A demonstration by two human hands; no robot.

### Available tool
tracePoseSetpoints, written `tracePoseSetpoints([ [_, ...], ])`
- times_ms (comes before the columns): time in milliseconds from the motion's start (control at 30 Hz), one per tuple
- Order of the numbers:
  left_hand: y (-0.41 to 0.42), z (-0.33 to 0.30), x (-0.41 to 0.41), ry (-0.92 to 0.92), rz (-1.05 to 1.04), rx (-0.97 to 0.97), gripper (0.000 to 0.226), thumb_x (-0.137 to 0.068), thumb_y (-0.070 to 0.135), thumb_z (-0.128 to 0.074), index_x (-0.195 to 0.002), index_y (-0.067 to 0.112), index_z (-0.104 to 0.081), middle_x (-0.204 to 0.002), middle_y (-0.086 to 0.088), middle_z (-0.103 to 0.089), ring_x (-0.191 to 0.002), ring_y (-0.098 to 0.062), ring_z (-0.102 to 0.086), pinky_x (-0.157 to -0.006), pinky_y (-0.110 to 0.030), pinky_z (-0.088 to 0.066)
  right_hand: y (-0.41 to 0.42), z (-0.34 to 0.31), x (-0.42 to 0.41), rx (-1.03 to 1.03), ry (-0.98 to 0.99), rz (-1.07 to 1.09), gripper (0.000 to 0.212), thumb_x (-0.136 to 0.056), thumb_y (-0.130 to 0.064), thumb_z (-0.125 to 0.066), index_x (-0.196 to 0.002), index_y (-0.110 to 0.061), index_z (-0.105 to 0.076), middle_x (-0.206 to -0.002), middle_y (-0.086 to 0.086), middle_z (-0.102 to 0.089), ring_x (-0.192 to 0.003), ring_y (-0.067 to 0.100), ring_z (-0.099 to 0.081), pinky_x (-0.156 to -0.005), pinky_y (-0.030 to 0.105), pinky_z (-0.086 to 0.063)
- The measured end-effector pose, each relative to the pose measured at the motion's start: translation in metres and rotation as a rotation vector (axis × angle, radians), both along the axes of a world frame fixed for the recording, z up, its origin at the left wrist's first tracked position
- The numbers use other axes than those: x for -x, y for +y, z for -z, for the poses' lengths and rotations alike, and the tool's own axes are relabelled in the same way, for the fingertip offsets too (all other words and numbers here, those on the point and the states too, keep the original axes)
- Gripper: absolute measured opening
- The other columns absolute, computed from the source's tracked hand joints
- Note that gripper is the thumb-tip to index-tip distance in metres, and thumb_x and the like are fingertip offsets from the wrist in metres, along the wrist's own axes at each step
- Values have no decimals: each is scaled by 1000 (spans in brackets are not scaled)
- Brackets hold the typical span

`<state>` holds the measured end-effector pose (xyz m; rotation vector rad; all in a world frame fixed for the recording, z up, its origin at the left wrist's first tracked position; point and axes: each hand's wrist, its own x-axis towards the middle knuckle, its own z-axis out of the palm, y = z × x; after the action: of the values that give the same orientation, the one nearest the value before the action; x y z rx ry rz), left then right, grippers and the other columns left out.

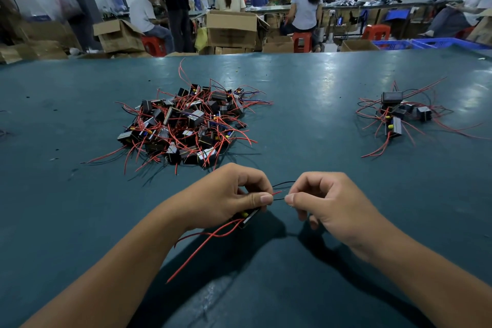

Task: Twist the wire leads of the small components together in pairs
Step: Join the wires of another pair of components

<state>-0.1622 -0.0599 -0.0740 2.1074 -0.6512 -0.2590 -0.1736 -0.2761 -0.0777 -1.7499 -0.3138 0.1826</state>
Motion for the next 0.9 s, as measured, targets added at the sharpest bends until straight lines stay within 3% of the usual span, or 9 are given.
tracePoseSetpoints([
  [267, 6, -6, -1, 15, 20, -79, 15, -97, 29, -63, -88, 19, -67, -77, 5, -67, -68, -8, -56, -65, -24, -46, 0, 2, -1, -23, -15, -22, 17, -81, -6, -71, -65, -9, -65, -54, 2, -57, -51, 11, -53, -45, 23, -40],
  [433, 9, -7, 0, -2, 29, -94, 16, -98, 29, -62, -89, 18, -67, -78, 6, -68, -69, -8, -58, -66, -19, -47, 0, 3, -2, -23, -23, -29, 17, -82, -5, -70, -66, -7, -65, -54, 3, -57, -51, 11, -53, -45, 23, -41],
  [533, 15, -6, -3, -47, 10, -159, 14, -98, 28, -63, -88, 18, -68, -84, -1, -69, -79, -25, -64, -76, -35, -54, -6, 3, -6, -46, -17, 26, 16, -83, -2, -69, -68, -4, -64, -56, 6, -55, -51, 12, -51, -46, 25, -41],
  [600, 16, -6, -4, -46, -5, -173, 13, -97, 28, -65, -90, 19, -69, -86, -2, -70, -85, -27, -65, -82, -42, -53, -9, 3, -10, -61, -24, 69, 18, -85, -6, -69, -68, -7, -64, -57, 7, -56, -52, 13, -51, -47, 26, -42],
  [733, 11, -3, -2, -26, 33, -226, 8, -93, 29, -70, -96, 23, -72, -88, 3, -73, -86, -17, -68, -82, -32, -55, -7, 8, -13, -34, -61, 93, 18, -88, -13, -69, -71, -8, -65, -57, 5, -57, -54, 14, -53, -47, 25, -44],
  [833, 9, -10, 0, -131, -1, -112, 22, -92, 28, -70, -111, 18, -71, -98, 5, -73, -92, -11, -69, -86, -27, -55, -7, 11, -15, -16, -65, 89, 22, -90, -18, -67, -71, -8, -66, -58, 3, -59, -55, 12, -55, -48, 22, -44],
  [900, 14, -21, -1, -262, -170, 132, 20, -93, 25, -67, -110, 16, -70, -98, 0, -73, -90, -13, -69, -85, -29, -56, -8, 10, -15, -30, -56, 78, 25, -91, -22, -66, -68, -11, -67, -59, 1, -60, -55, 11, -56, -48, 22, -44],
])
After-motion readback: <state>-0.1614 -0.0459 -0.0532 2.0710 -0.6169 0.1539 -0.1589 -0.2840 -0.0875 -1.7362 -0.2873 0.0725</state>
